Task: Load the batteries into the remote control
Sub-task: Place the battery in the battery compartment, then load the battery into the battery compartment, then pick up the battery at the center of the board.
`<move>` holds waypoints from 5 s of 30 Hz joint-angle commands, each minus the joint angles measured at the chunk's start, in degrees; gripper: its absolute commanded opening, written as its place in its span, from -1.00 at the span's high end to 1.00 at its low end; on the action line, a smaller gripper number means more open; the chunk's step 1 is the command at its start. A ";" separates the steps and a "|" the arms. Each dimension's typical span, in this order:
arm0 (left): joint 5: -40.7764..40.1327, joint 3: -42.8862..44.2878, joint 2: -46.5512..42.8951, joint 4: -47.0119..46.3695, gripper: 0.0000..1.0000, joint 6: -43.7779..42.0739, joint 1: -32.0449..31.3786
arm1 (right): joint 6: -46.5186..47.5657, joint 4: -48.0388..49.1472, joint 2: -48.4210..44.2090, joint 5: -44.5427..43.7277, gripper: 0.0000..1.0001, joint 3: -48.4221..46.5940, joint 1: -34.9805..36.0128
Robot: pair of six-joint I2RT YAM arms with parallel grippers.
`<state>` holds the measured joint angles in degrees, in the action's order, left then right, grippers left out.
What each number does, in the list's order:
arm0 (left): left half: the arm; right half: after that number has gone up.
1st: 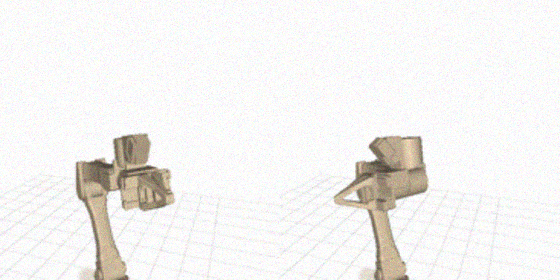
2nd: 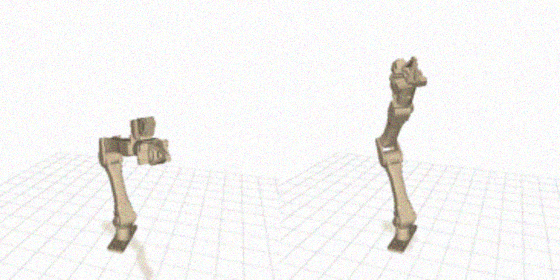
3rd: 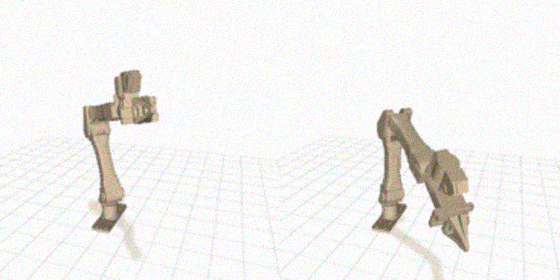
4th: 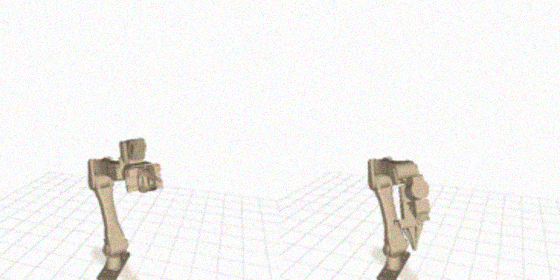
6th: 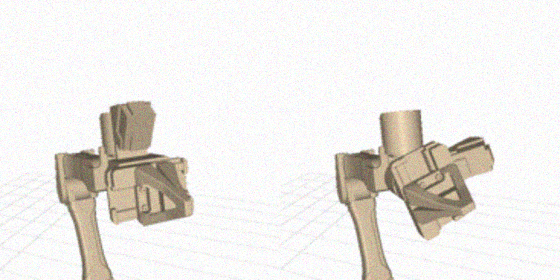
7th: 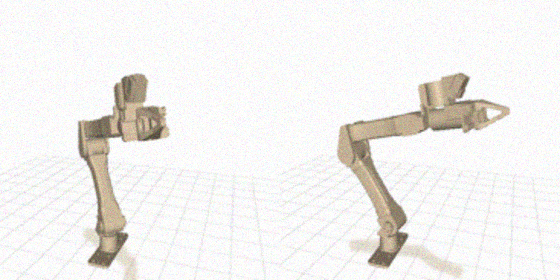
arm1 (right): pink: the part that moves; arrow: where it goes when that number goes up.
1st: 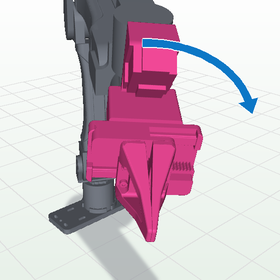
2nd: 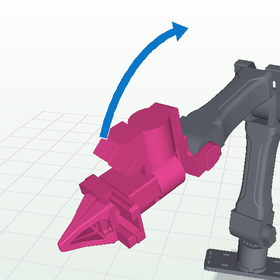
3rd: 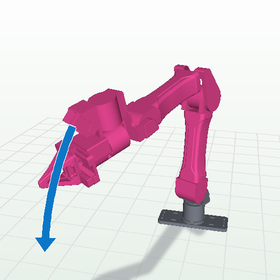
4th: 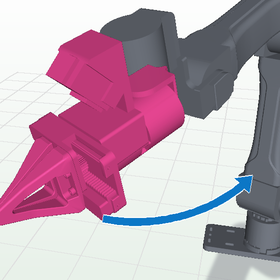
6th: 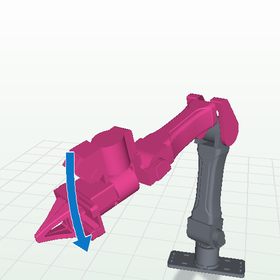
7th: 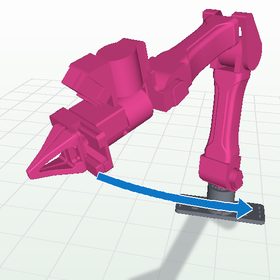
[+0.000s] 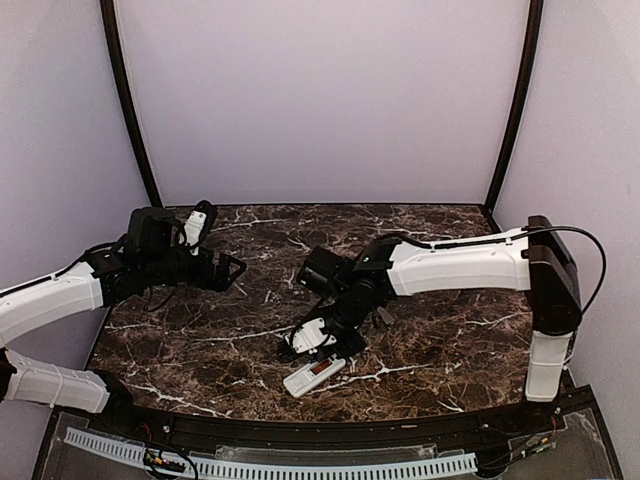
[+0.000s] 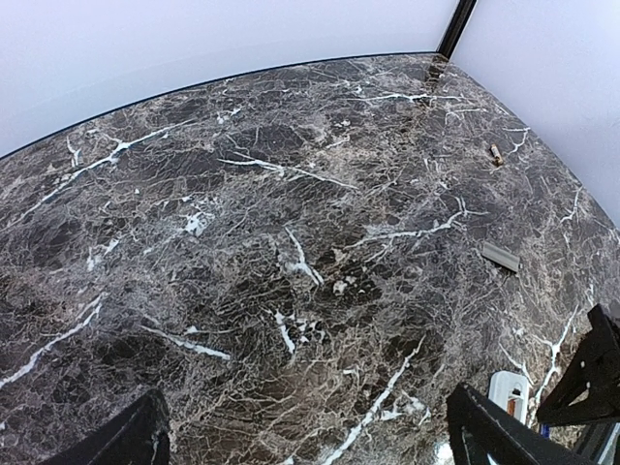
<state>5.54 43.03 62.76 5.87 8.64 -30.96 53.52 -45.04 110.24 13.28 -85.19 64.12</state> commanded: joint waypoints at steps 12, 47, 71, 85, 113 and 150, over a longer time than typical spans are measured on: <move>0.25 -0.50 -1.29 -0.07 -0.98 0.41 0.37 | 6.61 -2.59 6.26 -6.80 0.91 -3.82 2.31; 1.83 -0.49 -1.32 -0.46 -0.98 0.88 0.89 | 4.67 -2.06 8.41 -8.25 0.65 -5.54 3.08; 1.98 -0.57 -1.99 -0.55 -0.98 0.78 1.06 | 5.28 -5.15 11.77 -8.79 0.43 -8.06 3.11; 1.80 -0.59 -1.94 -0.52 -0.98 0.70 1.08 | 5.37 -4.74 12.61 -9.49 0.51 -8.66 3.07; 2.00 -0.65 -1.94 -0.62 -0.98 0.69 1.08 | -34.87 7.47 -2.10 -24.82 0.48 -16.42 -16.01; 1.47 -0.78 -1.82 -0.55 -0.98 0.35 1.08 | -73.01 4.19 10.15 -21.00 0.26 -0.77 -50.15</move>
<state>7.07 43.03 62.13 5.65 9.23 -30.15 -17.85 -41.63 119.81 -9.41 -88.23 14.22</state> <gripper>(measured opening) 0.988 0.380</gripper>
